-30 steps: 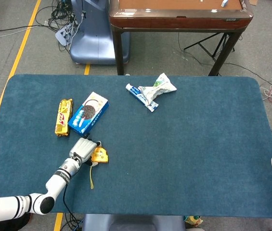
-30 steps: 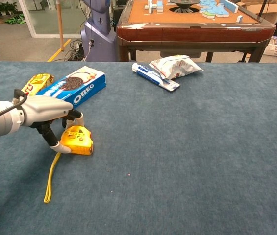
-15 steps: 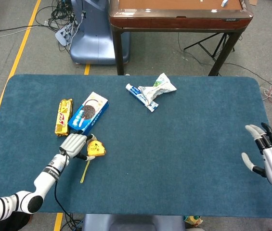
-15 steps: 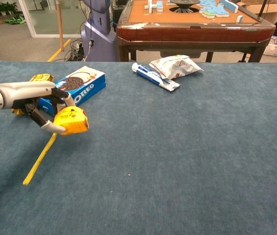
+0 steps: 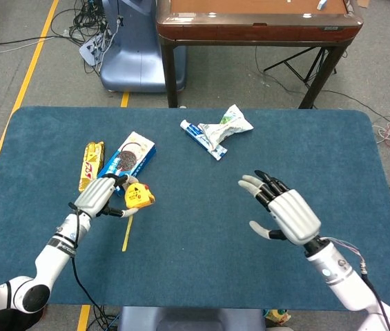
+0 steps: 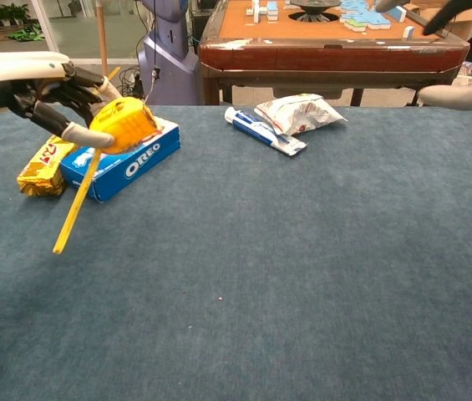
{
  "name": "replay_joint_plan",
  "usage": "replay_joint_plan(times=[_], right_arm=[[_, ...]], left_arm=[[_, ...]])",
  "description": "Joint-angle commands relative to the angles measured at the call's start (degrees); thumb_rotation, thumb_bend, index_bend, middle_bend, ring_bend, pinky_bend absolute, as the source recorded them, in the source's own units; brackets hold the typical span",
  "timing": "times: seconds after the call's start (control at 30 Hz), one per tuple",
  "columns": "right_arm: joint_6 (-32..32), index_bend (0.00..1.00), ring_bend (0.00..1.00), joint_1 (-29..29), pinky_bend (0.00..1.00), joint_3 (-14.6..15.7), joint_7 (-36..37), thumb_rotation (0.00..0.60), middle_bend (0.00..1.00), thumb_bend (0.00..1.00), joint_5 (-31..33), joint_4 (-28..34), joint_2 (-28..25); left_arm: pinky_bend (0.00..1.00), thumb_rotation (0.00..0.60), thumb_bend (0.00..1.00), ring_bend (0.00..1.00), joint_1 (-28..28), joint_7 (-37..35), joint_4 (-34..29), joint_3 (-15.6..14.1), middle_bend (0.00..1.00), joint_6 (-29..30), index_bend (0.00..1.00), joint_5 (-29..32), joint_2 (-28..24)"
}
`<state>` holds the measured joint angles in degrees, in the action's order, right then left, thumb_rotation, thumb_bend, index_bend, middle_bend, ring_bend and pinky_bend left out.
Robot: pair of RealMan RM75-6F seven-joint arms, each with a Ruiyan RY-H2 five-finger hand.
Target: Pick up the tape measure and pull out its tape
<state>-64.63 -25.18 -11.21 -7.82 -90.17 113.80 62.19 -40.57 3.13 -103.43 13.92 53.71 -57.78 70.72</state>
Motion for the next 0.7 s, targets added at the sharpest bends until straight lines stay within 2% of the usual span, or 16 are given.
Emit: replay_joint_plan(times=[0.03,0.3,0.7], right_arm=[[5.36,0.08,0.04,-5.55,0.16,-3.38,-5.3,0.6,0.11,0.36,7.47,1.06,6.24],[7.06,0.08,0.03,-12.56,0.15,-6.81,-12.12,0.6,0.1,0.35,17.67,-0.87,15.28],[5.29,0.08,0.03,-18.65,0.15,-9.3,-16.86,0.6,0.1,0.35,25.51,-3.37,21.44]], left_arm=[[0.17,0.6,0.24,0.36,-0.77,1.93,-3.68,1.17,0.53,0.74,0.48,2.0,-1.64],[0.18,0.6,0.24,0.36,-3.46,7.07,-8.99,2.9,0.53,2.88,0.48,8.41,-2.17],[0.19,0.6,0.24,0.36,-6.53,11.26,-12.41,3.6,0.53,5.22,0.48,14.59,-1.29]])
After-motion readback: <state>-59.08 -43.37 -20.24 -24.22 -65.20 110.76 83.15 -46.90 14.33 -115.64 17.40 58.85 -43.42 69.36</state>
